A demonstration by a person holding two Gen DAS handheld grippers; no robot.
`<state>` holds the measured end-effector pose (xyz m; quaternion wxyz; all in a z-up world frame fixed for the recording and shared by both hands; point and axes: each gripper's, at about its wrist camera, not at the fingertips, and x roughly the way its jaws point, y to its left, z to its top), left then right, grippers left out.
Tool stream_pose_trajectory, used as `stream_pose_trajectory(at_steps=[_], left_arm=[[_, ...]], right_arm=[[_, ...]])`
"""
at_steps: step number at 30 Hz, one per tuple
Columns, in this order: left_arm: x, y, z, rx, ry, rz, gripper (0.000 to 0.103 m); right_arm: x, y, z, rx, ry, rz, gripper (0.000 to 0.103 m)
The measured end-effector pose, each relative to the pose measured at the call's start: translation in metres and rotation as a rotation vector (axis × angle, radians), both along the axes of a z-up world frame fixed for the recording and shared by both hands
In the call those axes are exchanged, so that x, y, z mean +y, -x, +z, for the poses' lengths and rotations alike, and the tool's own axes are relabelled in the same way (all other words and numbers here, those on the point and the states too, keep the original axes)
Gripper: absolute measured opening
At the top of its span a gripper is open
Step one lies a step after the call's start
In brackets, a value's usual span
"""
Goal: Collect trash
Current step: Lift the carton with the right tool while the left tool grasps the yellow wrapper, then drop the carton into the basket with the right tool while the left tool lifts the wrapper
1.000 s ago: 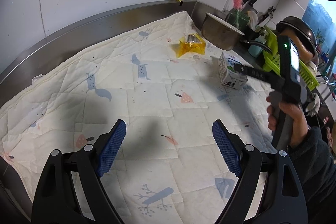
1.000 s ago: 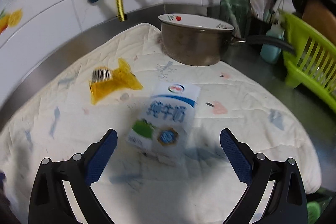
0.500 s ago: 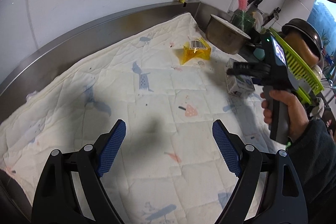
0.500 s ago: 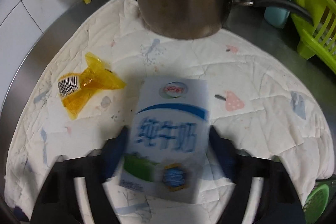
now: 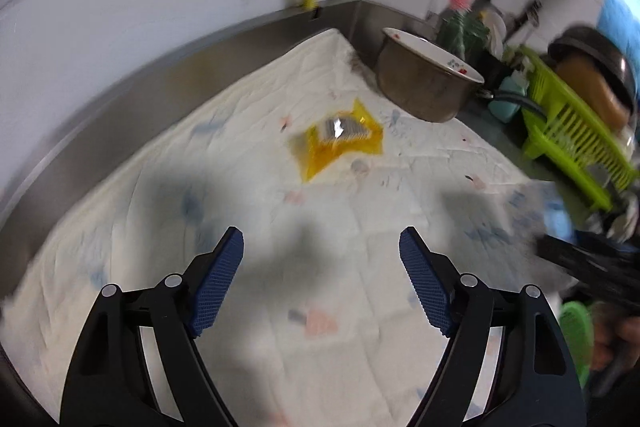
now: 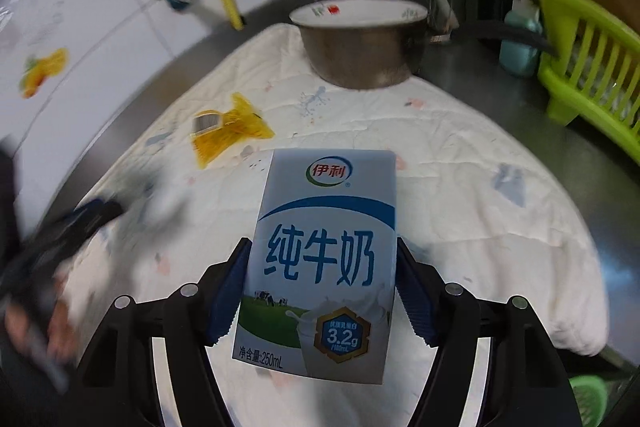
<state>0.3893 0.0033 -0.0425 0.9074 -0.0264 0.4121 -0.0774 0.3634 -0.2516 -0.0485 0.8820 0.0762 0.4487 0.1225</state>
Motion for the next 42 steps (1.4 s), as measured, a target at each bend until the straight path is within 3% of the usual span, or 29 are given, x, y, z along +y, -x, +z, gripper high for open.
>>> stream_pose_trajectory(at_steps=[4,7,14,23,26,28,31,35,42], left_arm=[[-0.021,-0.035,-0.012,-0.012,-0.114,-0.045,0.079],[-0.026,-0.056,-0.020,-0.009,-0.139,-0.069,0.079],[-0.044,-0.092,-0.028,-0.031,-0.216,-0.155,0.081],[-0.058,-0.116,-0.042,-0.018,-0.306,-0.177,0.080],[-0.060,-0.121,-0.047,-0.013,-0.292,-0.177,0.069],[-0.064,-0.123,-0.050,-0.002,-0.302,-0.186,0.042],[-0.064,-0.119,-0.048,-0.013,-0.287,-0.166,0.028],[-0.060,-0.105,-0.040,-0.006,-0.229,-0.142,0.021],[-0.063,-0.037,-0.013,-0.034,-0.231,-0.143,0.019]], right_arm=[[-0.028,0.040,0.020,-0.064,0.014,0.047,0.066],[-0.052,0.069,0.026,-0.103,0.039,0.047,0.066],[-0.099,0.110,0.004,-0.075,0.003,-0.003,0.065],[-0.128,0.146,-0.018,-0.035,-0.025,-0.041,0.065],[-0.139,0.159,-0.023,-0.031,-0.038,-0.075,0.065],[-0.147,0.168,-0.026,-0.025,-0.047,-0.099,0.065],[-0.161,0.182,-0.028,-0.030,-0.059,-0.143,0.065],[-0.181,0.204,-0.031,-0.032,-0.099,-0.204,0.065],[-0.207,0.249,-0.030,-0.036,-0.121,-0.303,0.065]])
